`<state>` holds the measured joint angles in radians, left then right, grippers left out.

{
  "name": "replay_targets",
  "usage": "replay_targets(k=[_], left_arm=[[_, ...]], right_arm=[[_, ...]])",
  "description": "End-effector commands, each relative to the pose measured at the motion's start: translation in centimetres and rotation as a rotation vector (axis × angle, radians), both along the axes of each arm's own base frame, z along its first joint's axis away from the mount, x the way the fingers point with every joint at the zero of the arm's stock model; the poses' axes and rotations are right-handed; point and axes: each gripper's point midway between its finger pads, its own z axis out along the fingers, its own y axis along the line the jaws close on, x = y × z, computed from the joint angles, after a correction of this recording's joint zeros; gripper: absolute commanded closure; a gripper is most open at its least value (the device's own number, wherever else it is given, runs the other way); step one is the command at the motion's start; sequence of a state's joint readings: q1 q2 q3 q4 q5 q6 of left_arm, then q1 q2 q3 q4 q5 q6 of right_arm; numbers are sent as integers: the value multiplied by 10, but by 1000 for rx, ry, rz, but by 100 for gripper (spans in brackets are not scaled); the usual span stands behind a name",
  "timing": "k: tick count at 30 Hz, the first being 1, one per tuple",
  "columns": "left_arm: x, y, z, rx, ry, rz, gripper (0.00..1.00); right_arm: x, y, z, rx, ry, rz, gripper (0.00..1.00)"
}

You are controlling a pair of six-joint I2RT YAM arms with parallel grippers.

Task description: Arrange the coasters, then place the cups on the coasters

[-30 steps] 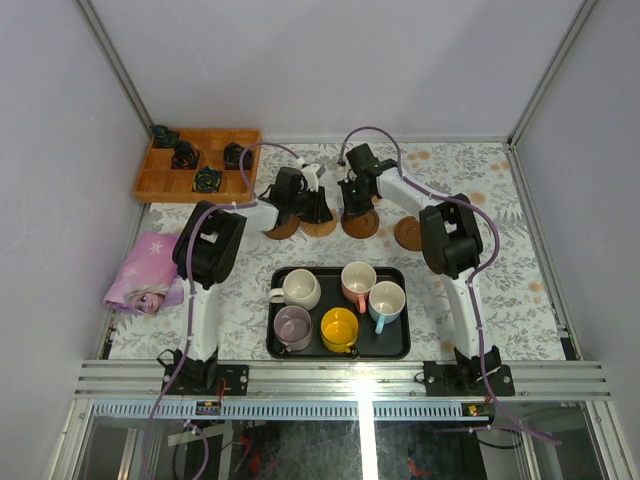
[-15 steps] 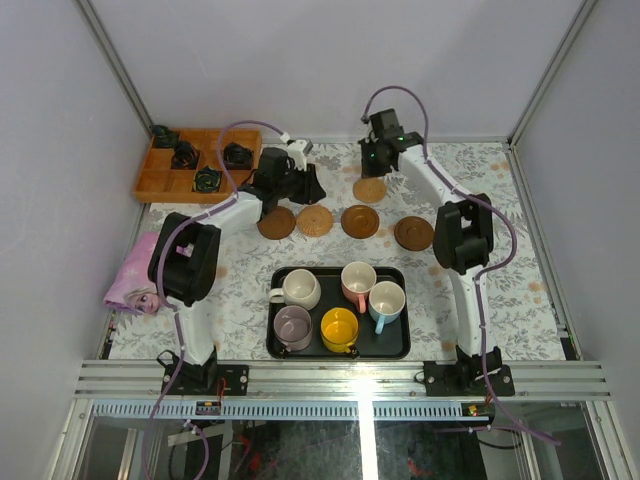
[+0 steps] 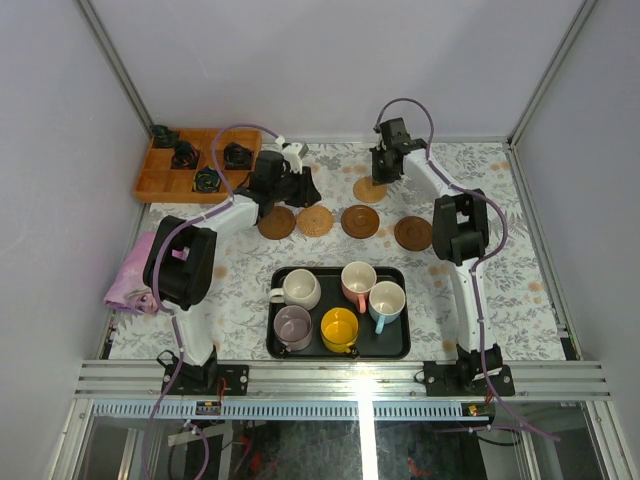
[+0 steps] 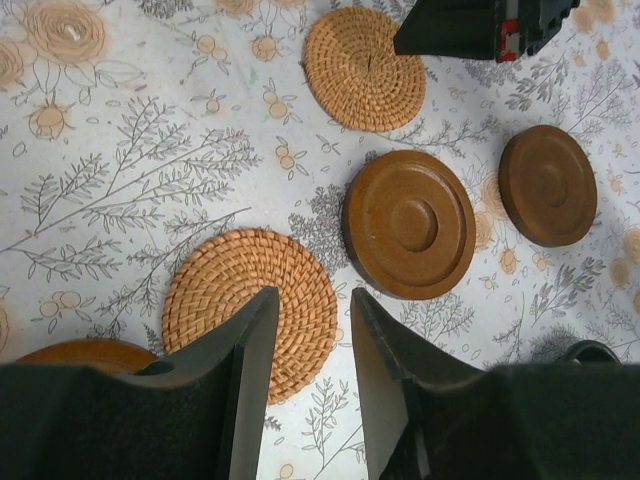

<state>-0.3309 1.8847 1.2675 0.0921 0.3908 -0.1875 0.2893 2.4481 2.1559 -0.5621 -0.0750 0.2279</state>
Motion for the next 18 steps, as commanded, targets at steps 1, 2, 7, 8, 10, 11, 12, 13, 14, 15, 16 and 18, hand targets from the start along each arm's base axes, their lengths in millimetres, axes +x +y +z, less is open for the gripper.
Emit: replay_targets(k=[1,2,7,8,10,11,12,13,14,15,16,18], left_arm=[[1,8,9,1,-21,33,65],[1,9,7,1,-16,35,65],[-1,9,6,-2,-8,41,63],[-1,9,6,-3,-8,40,63],[-2,10,5,2,-6,43,62],[-2,10,4,3,-3,42,62],[-2,10,4,4,-2,42,62],[-3,10,4,4,-2,40,61],[-3,11,3,6,1,41,61],[-4,11,3,5,4,39,61],[-4,11,2,6,5,39,61],[-6,11,2,7,6,35,61]], right_arm=[[13,16,23,48,-84,39,95],[13,15,19,46,-76,38,94],[5,8,-13,24,1,20,94],[2,6,-18,21,19,11,94],[-2,-2,-30,6,53,-14,94],[-5,-7,-36,-1,72,-29,94],[-7,-12,-41,-10,88,-44,94],[-10,-18,-47,-21,105,-64,94],[-12,-25,-51,-31,119,-87,94],[-15,-35,-54,-43,134,-113,95],[-17,-44,-57,-57,146,-139,95],[-23,-65,-59,-80,158,-197,95]])
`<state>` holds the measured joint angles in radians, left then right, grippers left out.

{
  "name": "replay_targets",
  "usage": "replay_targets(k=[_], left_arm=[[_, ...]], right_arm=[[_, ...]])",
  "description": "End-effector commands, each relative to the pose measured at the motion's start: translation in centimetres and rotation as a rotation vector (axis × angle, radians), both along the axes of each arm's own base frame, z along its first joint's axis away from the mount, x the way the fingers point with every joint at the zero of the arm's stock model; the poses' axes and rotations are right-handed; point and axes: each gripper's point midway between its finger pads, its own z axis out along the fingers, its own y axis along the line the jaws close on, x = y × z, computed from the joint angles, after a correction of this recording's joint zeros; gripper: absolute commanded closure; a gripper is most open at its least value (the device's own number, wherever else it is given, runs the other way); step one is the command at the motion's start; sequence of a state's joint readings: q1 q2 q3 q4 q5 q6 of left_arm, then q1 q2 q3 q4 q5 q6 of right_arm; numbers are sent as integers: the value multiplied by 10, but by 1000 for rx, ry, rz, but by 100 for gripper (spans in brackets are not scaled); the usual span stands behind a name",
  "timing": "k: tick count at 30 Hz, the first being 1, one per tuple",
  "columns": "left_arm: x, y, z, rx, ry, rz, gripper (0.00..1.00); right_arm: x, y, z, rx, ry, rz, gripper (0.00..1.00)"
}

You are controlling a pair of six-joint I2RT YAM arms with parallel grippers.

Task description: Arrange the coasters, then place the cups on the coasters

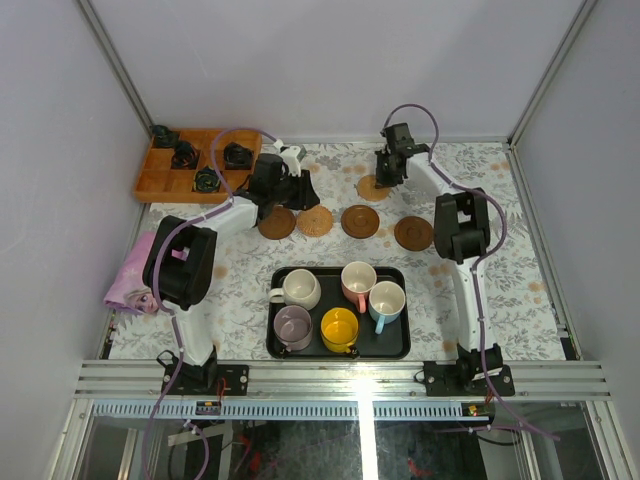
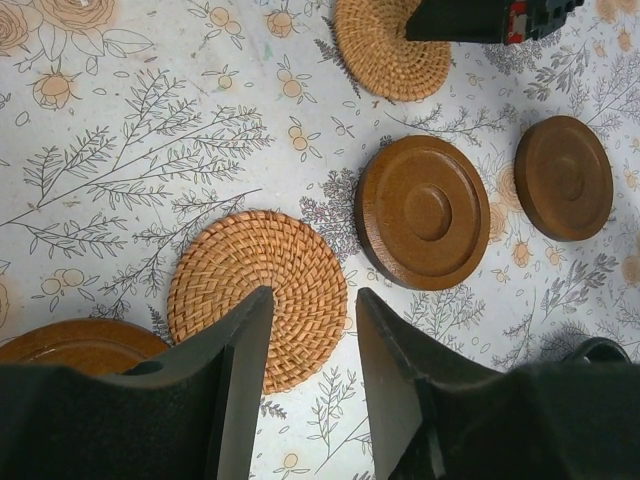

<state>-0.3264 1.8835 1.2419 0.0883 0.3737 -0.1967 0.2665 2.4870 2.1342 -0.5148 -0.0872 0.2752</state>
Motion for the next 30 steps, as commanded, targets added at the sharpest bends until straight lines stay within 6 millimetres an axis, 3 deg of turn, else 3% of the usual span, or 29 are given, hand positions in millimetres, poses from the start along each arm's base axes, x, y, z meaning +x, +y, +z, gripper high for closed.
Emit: replay_targets(k=[1,9,12,18,22,26,30], left_arm=[[-3,5,12,-3,-21,9,61],[-5,3,10,-8,-17,-6,60],[-6,3,9,-9,-15,-8,60],[-5,6,7,-6,-11,-4,60],[-6,8,7,-4,-12,-2,60],[-6,9,8,-5,-17,-3,59],[-3,11,11,-10,-28,-1,58]], right_arm=[[-31,-68,-35,-118,141,-170,95],[-73,-168,-25,-214,182,-406,94],[-101,-189,-20,-243,203,-452,94],[-139,-197,-18,-282,243,-472,94],[-152,-198,-15,-282,246,-476,94],[-143,-197,3,-271,187,-461,94],[-121,-191,37,-228,88,-434,93]])
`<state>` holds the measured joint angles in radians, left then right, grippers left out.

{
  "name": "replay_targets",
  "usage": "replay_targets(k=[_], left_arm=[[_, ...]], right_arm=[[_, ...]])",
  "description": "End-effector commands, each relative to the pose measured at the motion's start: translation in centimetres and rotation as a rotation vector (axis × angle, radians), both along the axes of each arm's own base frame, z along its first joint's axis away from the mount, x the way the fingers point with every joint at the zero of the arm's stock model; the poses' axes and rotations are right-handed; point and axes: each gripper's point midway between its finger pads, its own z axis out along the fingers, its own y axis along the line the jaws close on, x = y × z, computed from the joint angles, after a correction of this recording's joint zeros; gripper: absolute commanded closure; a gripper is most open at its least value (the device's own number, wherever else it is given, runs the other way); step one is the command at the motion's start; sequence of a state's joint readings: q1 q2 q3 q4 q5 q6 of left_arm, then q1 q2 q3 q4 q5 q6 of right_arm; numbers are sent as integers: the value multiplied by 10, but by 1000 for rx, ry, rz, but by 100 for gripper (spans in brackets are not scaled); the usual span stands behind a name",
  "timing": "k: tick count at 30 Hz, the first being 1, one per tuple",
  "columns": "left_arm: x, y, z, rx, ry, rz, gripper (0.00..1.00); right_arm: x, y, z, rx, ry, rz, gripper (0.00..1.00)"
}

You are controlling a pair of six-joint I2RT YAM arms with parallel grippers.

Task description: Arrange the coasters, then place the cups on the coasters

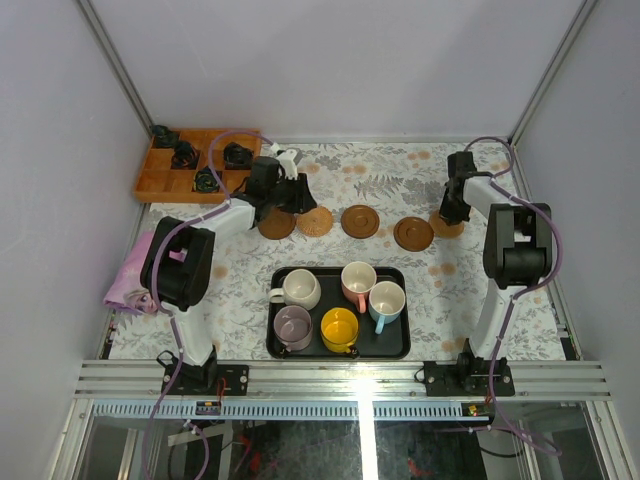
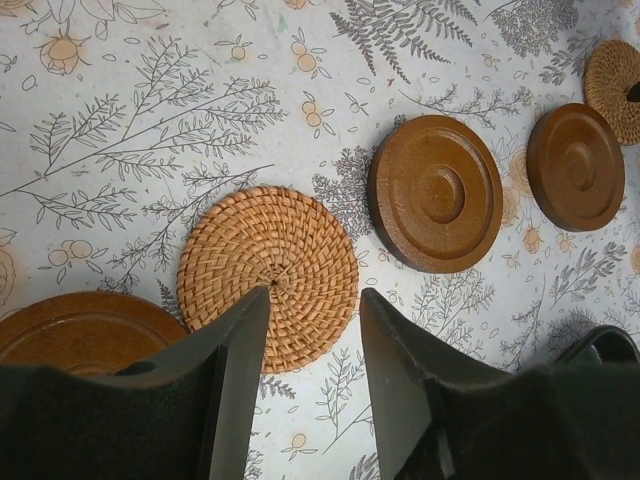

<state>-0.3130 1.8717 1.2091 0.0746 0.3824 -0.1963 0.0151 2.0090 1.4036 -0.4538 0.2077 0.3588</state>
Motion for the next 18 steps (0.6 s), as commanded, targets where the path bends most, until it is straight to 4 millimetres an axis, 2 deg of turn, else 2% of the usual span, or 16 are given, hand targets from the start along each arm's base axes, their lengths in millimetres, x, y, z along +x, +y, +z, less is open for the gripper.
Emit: replay_targets(k=[1,6,8,10,11,12,13,18], left_arm=[[5,3,22,-17,-66,-7,57],[9,9,27,-3,-90,12,54],[8,13,24,4,-86,21,54],[7,16,22,6,-78,30,52],[6,17,20,9,-70,33,41],[5,18,19,10,-63,37,11],[3,19,17,11,-55,42,5],[-2,24,13,14,-41,58,5]], right_arm=[[14,6,48,12,-97,49,93],[29,20,96,62,-239,108,89],[28,28,103,86,-254,141,87],[23,39,103,99,-250,176,85],[20,46,101,104,-244,196,85],[17,54,98,104,-238,220,85],[14,62,94,104,-229,244,86],[0,103,65,106,-157,354,92]])
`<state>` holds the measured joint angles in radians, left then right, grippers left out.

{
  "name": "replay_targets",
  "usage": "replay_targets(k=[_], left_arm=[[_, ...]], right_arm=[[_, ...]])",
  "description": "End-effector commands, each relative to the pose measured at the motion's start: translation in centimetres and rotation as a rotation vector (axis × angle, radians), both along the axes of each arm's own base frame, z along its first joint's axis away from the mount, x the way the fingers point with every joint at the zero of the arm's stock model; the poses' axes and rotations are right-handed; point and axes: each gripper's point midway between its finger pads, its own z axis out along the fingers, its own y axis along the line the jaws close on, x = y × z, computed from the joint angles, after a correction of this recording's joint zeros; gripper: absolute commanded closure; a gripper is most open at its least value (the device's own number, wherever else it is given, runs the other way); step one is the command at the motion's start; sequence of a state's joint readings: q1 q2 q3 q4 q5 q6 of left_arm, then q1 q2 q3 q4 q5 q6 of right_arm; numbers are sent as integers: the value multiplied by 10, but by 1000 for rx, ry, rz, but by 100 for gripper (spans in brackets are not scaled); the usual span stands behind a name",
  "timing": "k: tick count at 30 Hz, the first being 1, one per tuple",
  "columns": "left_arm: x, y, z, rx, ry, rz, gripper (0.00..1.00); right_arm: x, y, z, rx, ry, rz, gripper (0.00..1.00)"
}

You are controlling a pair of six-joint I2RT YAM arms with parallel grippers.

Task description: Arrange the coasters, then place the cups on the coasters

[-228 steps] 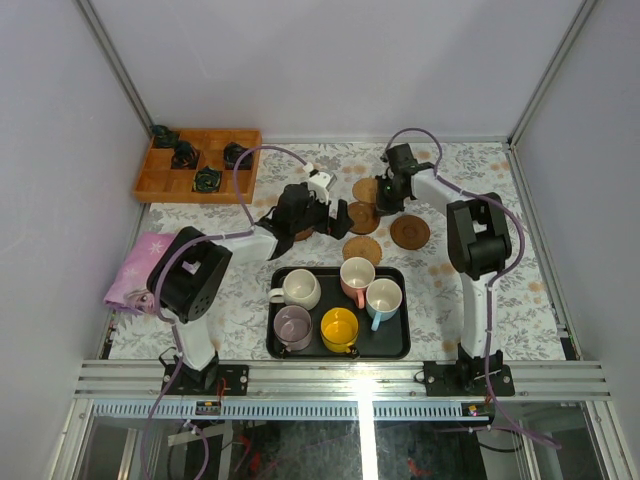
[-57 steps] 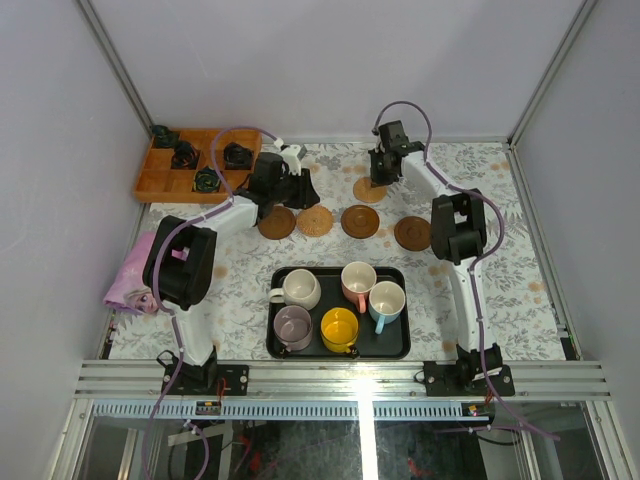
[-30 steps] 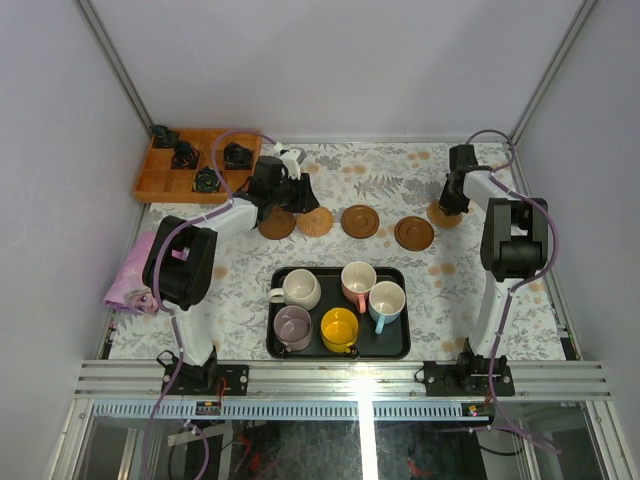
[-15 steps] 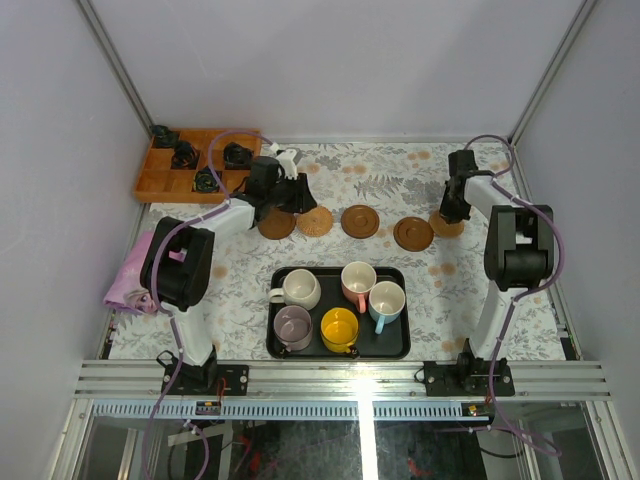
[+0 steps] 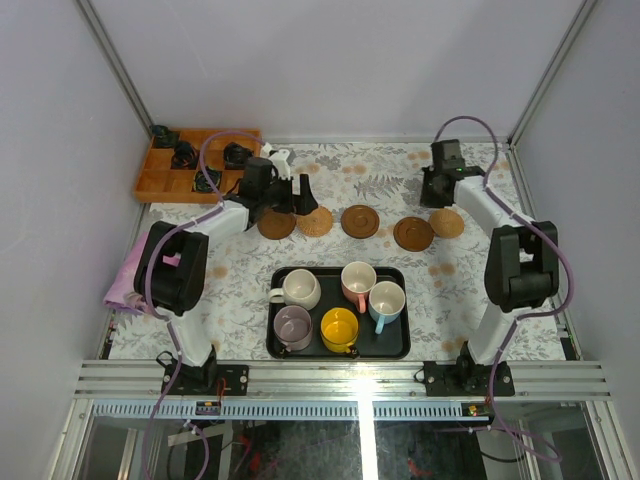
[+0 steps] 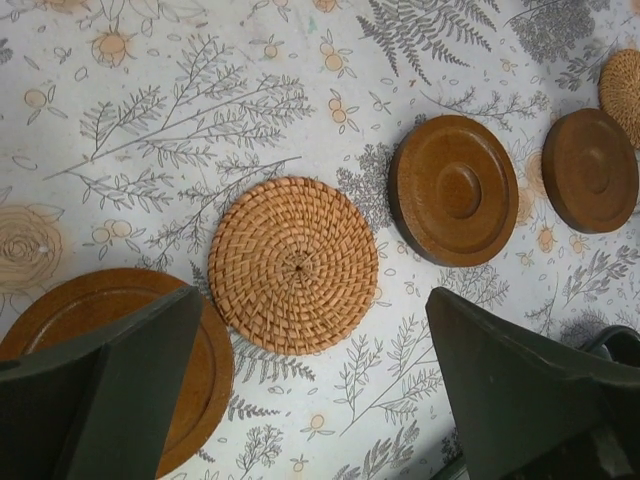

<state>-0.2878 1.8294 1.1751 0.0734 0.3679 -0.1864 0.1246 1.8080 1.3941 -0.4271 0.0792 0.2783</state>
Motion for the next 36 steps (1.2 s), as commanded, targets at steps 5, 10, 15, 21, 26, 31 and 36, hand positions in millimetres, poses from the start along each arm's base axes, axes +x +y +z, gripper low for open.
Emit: replay_targets(k=[5,10,15,21,26,31,36], left_arm=[[-5,15,3,15,-13,52,10],[-11,26,5,6,-17,95,21],[-16,32,12,-21,-30,116,84],[-21,37,14,-17,-21,124,91],[-23,42,17,-4,-26,143,91],[-25,48,17,15,-28,161,90],[-26,52,15,24,-22,172,88]], right_arm=[[-17,49,-38,7,95,139,92],[-22,47,-48,-8,137,135,92],[-34,46,-61,-5,190,130,93],[-51,46,-78,-9,248,116,93],[-58,43,-87,-17,281,99,93],[-52,46,-97,-14,288,105,93],[-32,52,-104,-9,275,110,93]])
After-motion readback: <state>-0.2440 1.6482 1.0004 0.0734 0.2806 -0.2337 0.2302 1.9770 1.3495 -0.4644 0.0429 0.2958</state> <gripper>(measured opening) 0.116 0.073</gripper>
